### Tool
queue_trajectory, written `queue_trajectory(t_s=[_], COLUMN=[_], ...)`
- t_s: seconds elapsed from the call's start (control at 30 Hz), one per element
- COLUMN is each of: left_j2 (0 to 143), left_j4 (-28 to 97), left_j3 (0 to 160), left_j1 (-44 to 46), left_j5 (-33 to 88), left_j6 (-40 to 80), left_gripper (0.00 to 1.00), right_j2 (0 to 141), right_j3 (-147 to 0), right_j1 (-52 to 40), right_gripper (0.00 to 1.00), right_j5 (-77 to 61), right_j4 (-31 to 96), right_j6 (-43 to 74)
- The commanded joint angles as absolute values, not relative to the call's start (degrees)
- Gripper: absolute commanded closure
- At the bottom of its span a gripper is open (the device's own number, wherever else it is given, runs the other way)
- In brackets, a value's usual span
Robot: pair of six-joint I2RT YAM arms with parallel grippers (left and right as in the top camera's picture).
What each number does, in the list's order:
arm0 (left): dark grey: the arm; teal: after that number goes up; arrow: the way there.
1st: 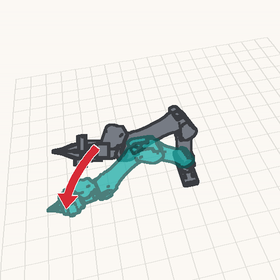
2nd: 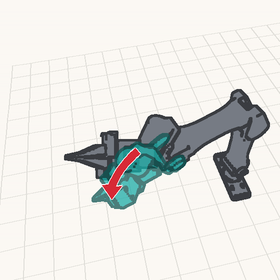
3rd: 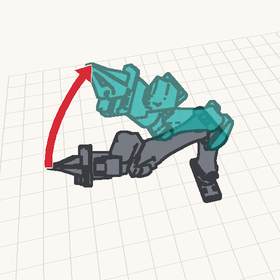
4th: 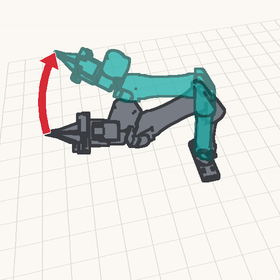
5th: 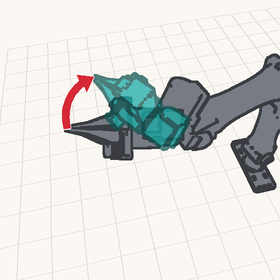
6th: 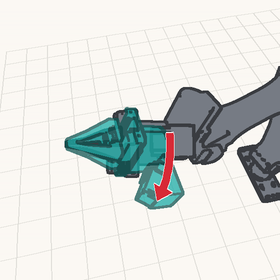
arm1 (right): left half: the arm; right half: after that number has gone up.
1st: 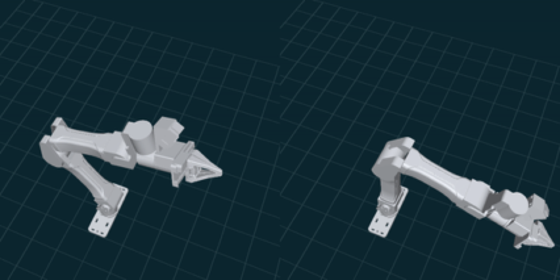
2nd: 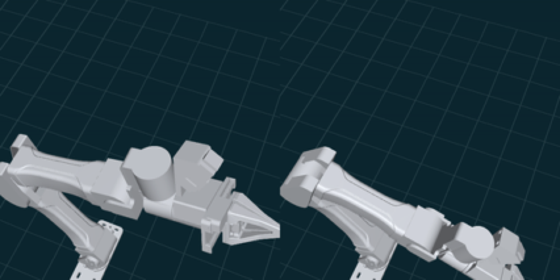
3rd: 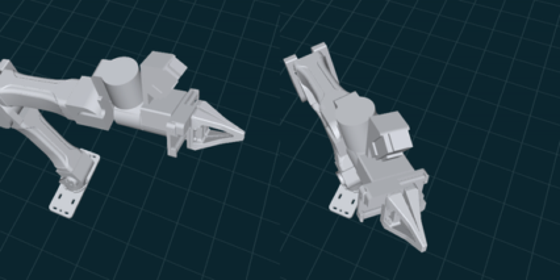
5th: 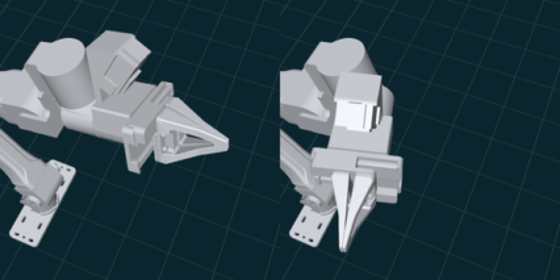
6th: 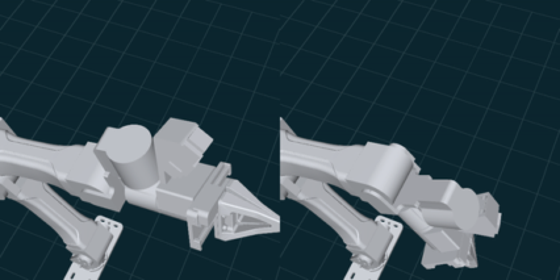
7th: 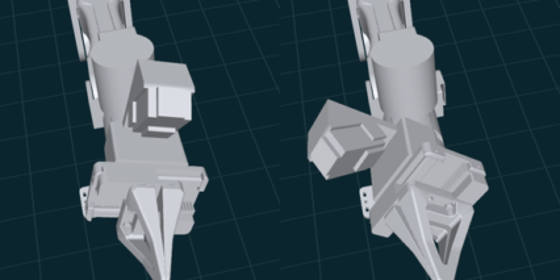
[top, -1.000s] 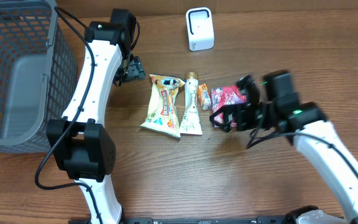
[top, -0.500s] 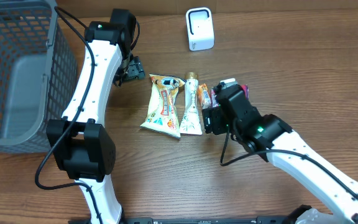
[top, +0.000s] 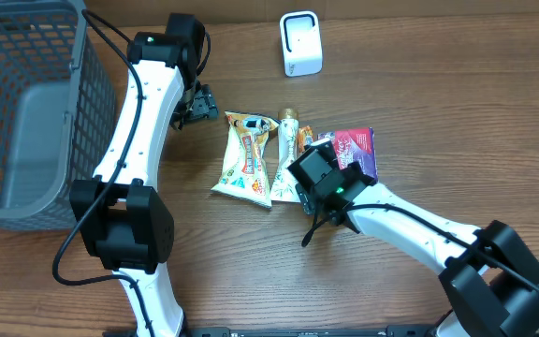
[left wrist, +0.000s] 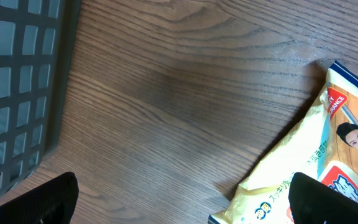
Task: Scan the item barcode
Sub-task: 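Grasp the pink-purple box with the right gripper and lift it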
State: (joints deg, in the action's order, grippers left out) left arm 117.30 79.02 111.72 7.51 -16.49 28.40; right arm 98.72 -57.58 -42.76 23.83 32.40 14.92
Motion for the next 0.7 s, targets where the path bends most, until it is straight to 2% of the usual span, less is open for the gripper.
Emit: queue_trajectory(t_s=[0.0, 0.13, 0.23, 0.43, 0.67], left_j2=[117.73, 117.73, 117.73, 117.73, 117.73], left_j4=[78.94, 78.94, 78.94, 78.94, 78.94], left_j3=[111.9, 111.9, 111.9, 111.9, 111.9], left_j1=[7.9, 7.9, 7.9, 7.9, 7.9], left_j5=[-16.58, -16.58, -16.58, -16.58, -16.58], left_j6=[29.21, 29.19, 29.21, 29.21, 29.21], left_gripper=[0.0, 0.0, 0.0, 0.0, 0.0], right_j2=[99.11, 99.11, 99.11, 99.63, 104.27], right_j3=[-59.09, -62.04, -65.6, -66.43, -64.01], right_j1=[-44.82, -47.53, -49.15, -49.52, -48.99], right_gripper=[0.08, 0.07, 0.1, 0.23, 0.25], right_j5=[31.03, 38.24, 40.49, 37.8, 35.9], right_j4=[32.47, 35.92, 38.61, 38.61, 37.47], right_j6=[14.96, 14.96, 14.94, 14.94, 14.96])
